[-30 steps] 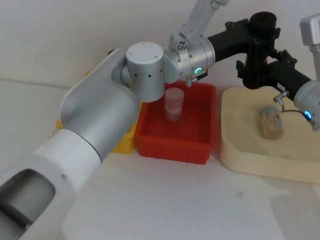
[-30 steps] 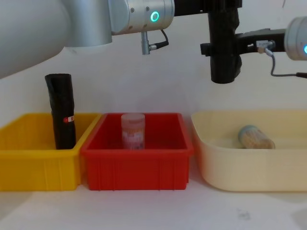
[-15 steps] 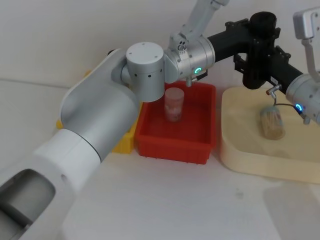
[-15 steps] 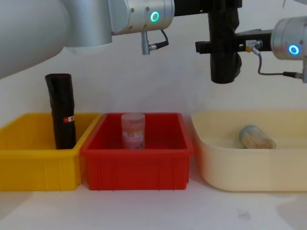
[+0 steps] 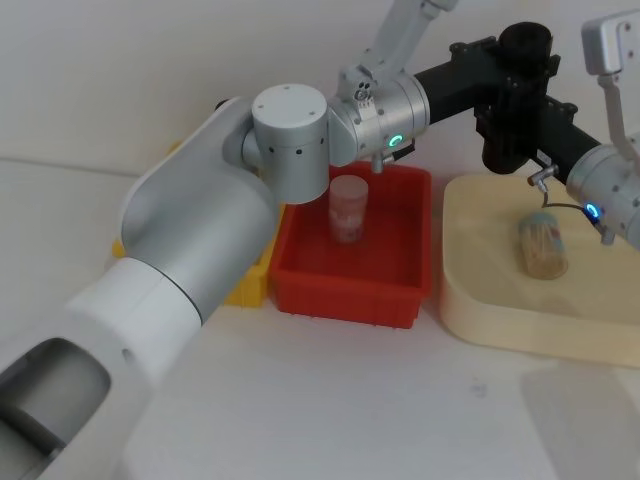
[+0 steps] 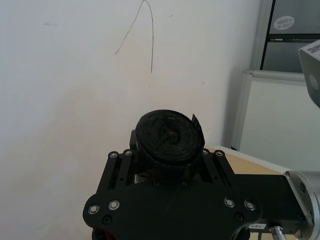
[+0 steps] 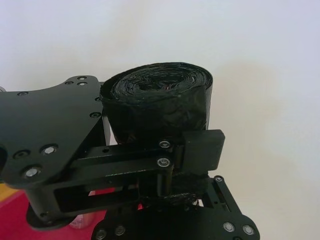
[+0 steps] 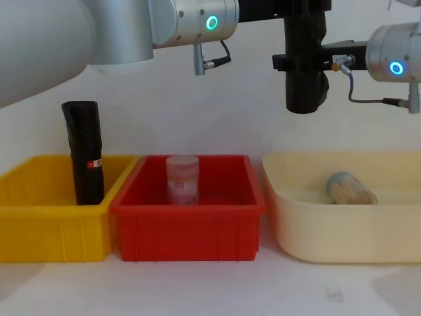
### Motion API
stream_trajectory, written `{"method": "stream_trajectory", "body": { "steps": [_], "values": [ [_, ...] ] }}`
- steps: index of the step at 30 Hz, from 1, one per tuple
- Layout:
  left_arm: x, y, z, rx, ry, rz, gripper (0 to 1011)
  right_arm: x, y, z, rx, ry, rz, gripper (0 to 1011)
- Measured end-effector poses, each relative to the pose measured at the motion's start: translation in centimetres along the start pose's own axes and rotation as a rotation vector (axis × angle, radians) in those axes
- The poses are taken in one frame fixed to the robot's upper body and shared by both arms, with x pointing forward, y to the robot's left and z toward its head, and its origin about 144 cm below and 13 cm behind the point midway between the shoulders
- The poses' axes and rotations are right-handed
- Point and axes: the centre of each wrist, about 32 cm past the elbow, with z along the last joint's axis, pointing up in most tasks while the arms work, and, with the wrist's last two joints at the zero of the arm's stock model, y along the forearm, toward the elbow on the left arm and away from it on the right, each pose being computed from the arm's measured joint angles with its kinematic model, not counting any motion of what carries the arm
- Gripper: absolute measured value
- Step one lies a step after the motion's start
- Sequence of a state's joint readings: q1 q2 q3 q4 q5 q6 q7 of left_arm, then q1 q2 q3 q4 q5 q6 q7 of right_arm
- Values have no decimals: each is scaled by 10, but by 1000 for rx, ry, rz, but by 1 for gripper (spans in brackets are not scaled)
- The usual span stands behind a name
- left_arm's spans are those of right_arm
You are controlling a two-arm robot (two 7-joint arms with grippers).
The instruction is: Pick up the garbage bag with the one hand and transfer it to the other hand.
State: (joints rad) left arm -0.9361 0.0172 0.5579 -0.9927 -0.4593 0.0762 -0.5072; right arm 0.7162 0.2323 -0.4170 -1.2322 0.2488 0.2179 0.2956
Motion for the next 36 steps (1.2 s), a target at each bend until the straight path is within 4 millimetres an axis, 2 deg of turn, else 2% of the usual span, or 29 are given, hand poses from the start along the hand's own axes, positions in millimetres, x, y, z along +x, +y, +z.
{"method": "stream_trajectory", "body": {
  "steps": [24, 31, 36],
  "values": [
    [0, 0, 0, 0, 0, -1, 532, 0, 2, 0, 1, 2, -2, 494],
    [0, 0, 0, 0, 0, -2, 697, 0, 2, 0, 1, 2, -2, 494],
    [0, 0, 0, 0, 0, -2, 869, 1, 1, 0, 3, 1, -13, 494]
  ]
}}
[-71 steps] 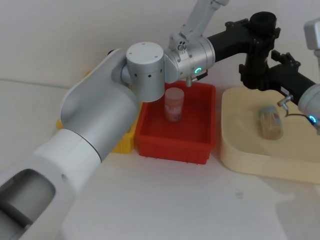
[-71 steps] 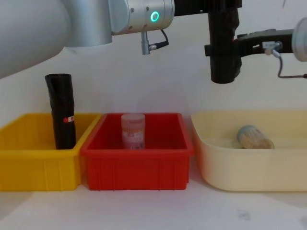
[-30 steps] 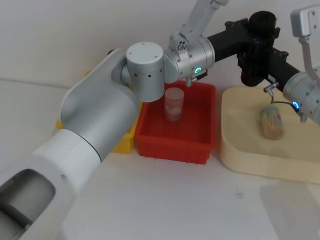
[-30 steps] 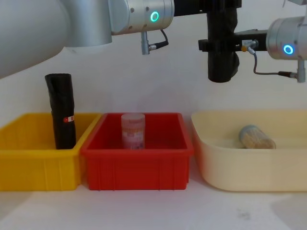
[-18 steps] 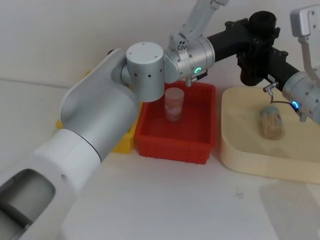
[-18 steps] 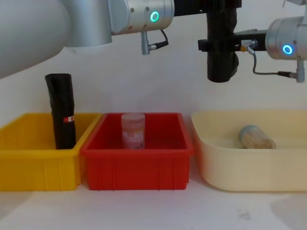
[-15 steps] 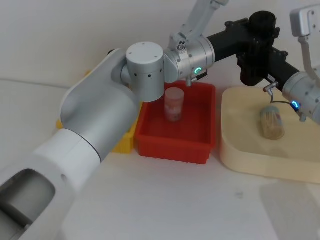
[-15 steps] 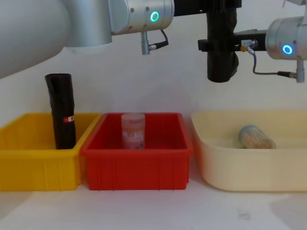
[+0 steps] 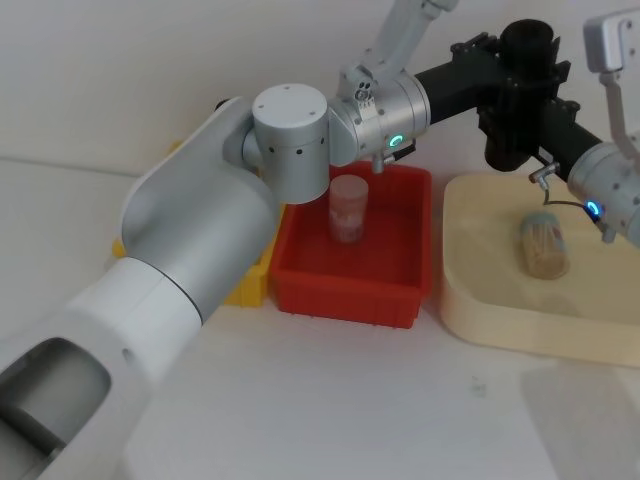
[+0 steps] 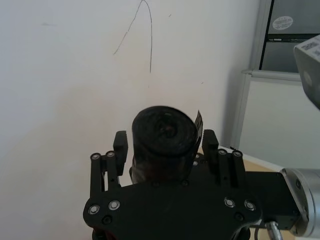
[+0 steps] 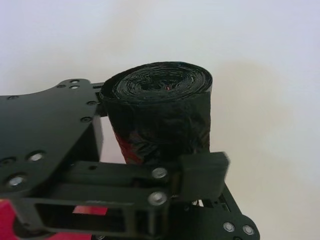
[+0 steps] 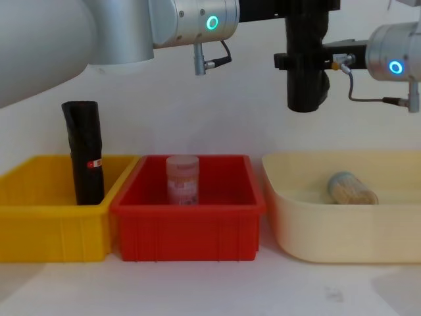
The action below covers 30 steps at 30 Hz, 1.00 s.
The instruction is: Pick up the garbage bag with the one hand and transfer it to the other hand.
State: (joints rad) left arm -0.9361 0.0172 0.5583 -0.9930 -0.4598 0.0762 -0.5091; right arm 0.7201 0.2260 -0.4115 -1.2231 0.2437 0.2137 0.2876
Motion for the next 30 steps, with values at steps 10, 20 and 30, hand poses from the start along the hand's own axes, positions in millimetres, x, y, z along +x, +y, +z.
{"method": "stream_trajectory", "body": {
  "steps": [10, 20, 30],
  "values": [
    [0, 0, 0, 0, 0, 0, 1001, 10, -8, 0, 1, 7, -83, 494],
    [0, 0, 0, 0, 0, 1, 1001, 29, -19, -3, -58, 27, -186, 494],
    [0, 0, 0, 0, 0, 2, 1001, 43, -17, -10, -130, 50, -211, 535]
  ]
}}
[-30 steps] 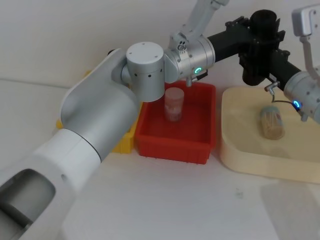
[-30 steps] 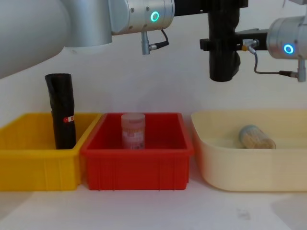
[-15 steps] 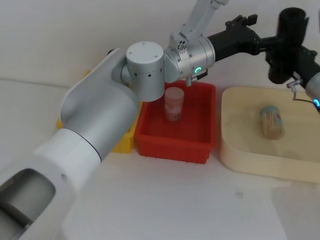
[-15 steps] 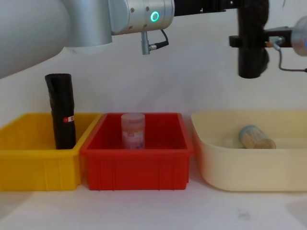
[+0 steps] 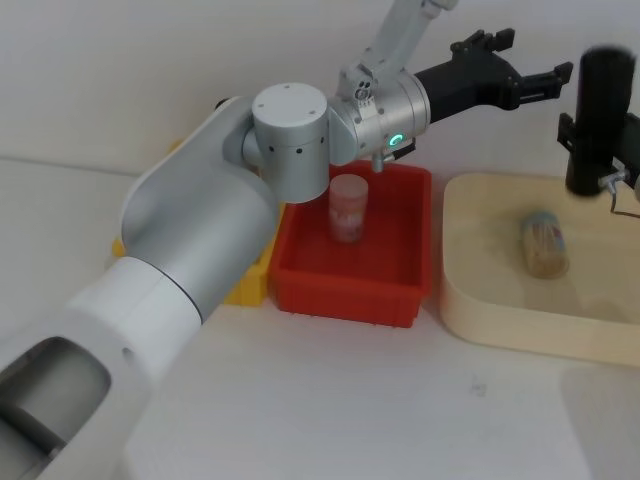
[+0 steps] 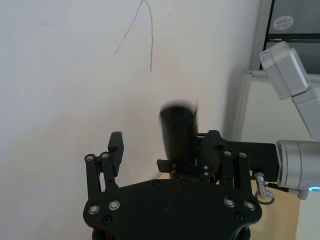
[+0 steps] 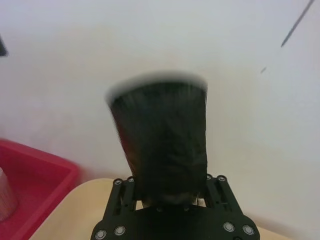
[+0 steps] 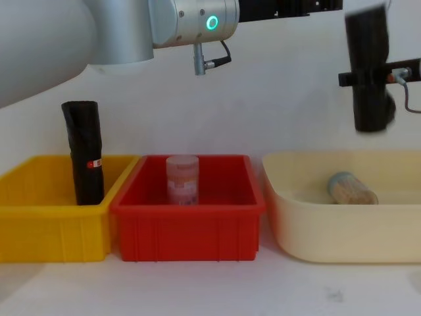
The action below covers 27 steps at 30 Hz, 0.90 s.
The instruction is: Pick up the garbage bag with the one hand and transfer it to the other hand.
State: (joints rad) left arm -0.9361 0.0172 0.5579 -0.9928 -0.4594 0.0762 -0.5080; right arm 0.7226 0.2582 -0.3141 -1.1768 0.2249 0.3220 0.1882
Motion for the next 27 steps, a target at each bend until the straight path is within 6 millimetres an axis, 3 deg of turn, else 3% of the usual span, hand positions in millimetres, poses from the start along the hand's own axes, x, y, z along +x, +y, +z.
{"method": "stream_trajectory", "body": {
  "steps": [13, 17, 27],
  "values": [
    [0, 0, 0, 0, 0, 0, 1001, 9, 4, -3, -46, 13, -9, 928],
    [0, 0, 0, 0, 0, 0, 1001, 10, 4, -4, -52, 15, -11, 1001],
    [0, 0, 0, 0, 0, 0, 1001, 11, 5, -5, -61, 18, -13, 1001]
  ]
}}
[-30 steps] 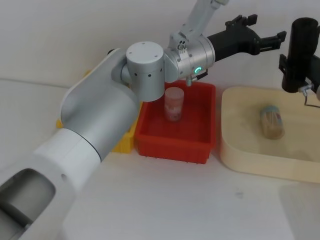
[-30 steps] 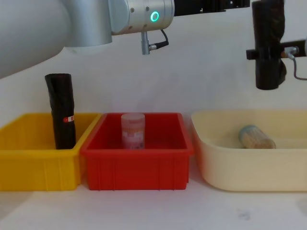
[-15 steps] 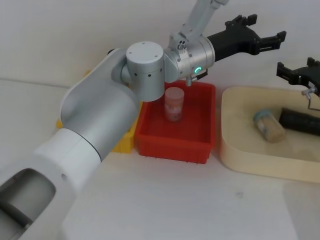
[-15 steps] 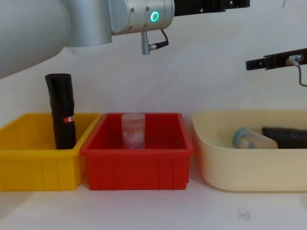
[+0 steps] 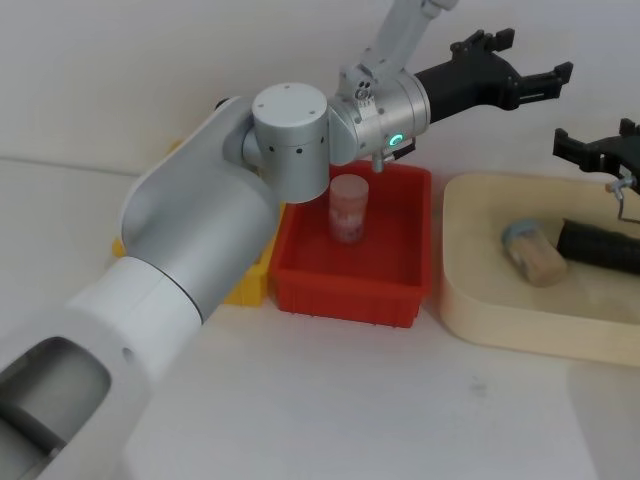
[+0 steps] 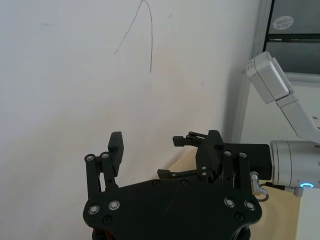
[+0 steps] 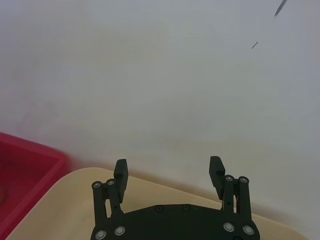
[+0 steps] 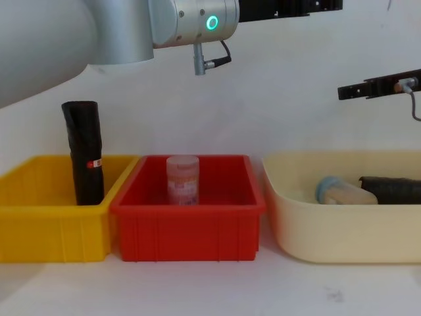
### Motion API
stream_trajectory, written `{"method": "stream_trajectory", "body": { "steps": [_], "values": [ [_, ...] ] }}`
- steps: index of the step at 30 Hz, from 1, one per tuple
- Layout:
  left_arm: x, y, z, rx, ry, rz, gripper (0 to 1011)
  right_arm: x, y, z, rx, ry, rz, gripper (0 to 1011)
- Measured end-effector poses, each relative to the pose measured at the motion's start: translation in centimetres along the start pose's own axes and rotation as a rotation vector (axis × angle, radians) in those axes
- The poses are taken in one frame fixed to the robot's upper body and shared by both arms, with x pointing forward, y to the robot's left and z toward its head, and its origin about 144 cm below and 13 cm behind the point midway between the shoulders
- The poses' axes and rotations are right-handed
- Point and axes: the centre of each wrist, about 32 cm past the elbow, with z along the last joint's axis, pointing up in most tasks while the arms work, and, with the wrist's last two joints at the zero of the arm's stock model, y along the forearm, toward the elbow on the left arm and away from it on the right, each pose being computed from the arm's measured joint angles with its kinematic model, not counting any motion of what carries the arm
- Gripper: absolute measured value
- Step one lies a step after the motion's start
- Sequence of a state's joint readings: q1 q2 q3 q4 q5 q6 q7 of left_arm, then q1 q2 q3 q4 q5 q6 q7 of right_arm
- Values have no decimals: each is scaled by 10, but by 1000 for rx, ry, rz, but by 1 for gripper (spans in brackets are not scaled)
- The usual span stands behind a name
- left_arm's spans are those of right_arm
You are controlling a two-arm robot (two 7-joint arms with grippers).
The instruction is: Pick up the garbage bag with the one hand and transfer it to the other hand.
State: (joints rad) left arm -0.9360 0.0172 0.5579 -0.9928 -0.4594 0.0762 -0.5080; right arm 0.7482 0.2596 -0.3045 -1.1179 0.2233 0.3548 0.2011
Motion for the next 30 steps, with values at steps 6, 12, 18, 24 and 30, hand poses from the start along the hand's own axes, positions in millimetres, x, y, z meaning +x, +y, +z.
{"method": "stream_trajectory", "body": {
  "steps": [6, 12, 18, 24, 30],
  "values": [
    [0, 0, 0, 0, 0, 0, 1001, 0, 0, 0, -3, 1, 0, 1001],
    [0, 0, 0, 0, 0, 0, 1001, 1, 0, -1, -5, 2, 0, 1001],
    [0, 0, 0, 0, 0, 0, 1001, 1, 0, -1, -6, 2, 0, 1001],
    [0, 0, 0, 0, 0, 0, 1001, 1, 1, -1, -7, 3, -1, 1001],
    [0, 0, 0, 0, 0, 0, 1001, 1, 1, -1, -8, 3, -1, 1001]
  ]
}}
